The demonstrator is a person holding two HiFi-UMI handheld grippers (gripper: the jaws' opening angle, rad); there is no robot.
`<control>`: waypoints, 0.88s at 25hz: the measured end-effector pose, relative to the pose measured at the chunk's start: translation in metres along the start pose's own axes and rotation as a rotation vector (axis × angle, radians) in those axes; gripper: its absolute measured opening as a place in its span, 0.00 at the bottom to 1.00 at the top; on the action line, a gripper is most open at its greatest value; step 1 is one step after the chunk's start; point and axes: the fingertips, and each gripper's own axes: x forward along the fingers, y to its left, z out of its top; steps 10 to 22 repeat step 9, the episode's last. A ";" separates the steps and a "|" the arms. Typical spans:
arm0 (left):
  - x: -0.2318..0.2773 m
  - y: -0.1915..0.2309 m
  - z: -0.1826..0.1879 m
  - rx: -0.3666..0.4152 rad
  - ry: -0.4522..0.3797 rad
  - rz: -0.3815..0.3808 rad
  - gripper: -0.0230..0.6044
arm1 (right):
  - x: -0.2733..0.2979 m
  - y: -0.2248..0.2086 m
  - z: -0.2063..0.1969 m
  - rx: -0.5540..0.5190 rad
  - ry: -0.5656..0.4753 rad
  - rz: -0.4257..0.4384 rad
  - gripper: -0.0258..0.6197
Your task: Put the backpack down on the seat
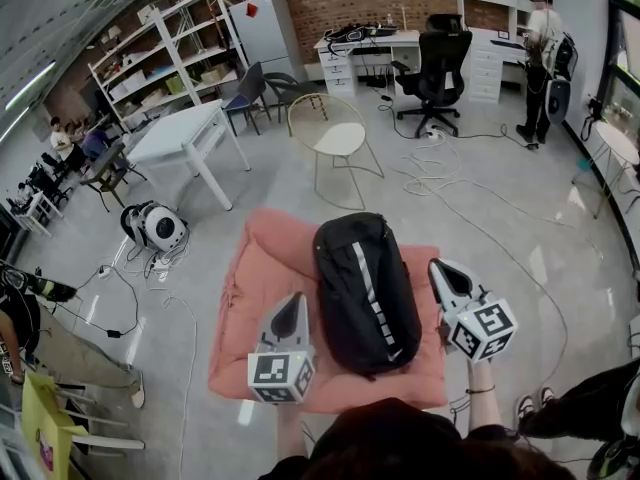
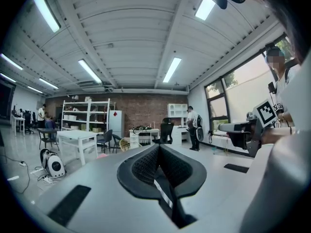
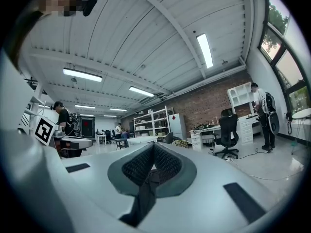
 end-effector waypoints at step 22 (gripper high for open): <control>-0.001 0.002 0.001 -0.005 0.001 0.000 0.06 | -0.001 -0.001 0.004 -0.007 -0.001 -0.009 0.06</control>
